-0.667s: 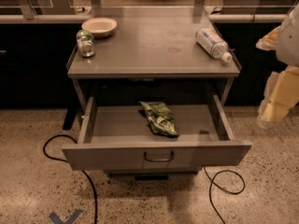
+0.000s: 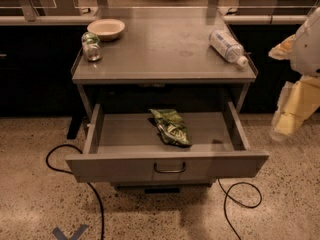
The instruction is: Pick green jalapeno chip bag from top drawer and place on counter
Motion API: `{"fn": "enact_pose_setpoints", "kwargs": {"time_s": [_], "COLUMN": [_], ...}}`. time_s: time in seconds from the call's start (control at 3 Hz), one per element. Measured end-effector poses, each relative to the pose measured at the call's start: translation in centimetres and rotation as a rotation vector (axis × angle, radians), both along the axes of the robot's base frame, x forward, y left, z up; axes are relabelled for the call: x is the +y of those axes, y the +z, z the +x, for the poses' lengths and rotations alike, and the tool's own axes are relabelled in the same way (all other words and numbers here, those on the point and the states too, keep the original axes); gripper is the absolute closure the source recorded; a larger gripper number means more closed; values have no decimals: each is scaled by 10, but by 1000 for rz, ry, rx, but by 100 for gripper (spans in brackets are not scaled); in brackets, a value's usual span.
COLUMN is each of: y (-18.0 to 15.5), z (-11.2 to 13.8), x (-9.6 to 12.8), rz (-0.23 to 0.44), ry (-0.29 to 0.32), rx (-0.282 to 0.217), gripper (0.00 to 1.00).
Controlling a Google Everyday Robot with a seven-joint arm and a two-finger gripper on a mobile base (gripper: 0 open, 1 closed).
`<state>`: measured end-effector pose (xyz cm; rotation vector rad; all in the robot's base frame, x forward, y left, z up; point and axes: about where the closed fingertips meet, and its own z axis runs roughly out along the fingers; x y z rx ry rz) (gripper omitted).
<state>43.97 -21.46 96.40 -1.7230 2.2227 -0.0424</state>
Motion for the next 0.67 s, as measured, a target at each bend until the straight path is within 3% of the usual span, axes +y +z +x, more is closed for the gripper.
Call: {"fn": "enact_pose_setpoints", "kwargs": {"time_s": [0.33, 0.67], "y": [-54, -124], "z": [8, 24], "x": [8, 44], "rz": [130, 305], "ry": [51, 106], "rx": [53, 118], "gripper": [0, 0]}}
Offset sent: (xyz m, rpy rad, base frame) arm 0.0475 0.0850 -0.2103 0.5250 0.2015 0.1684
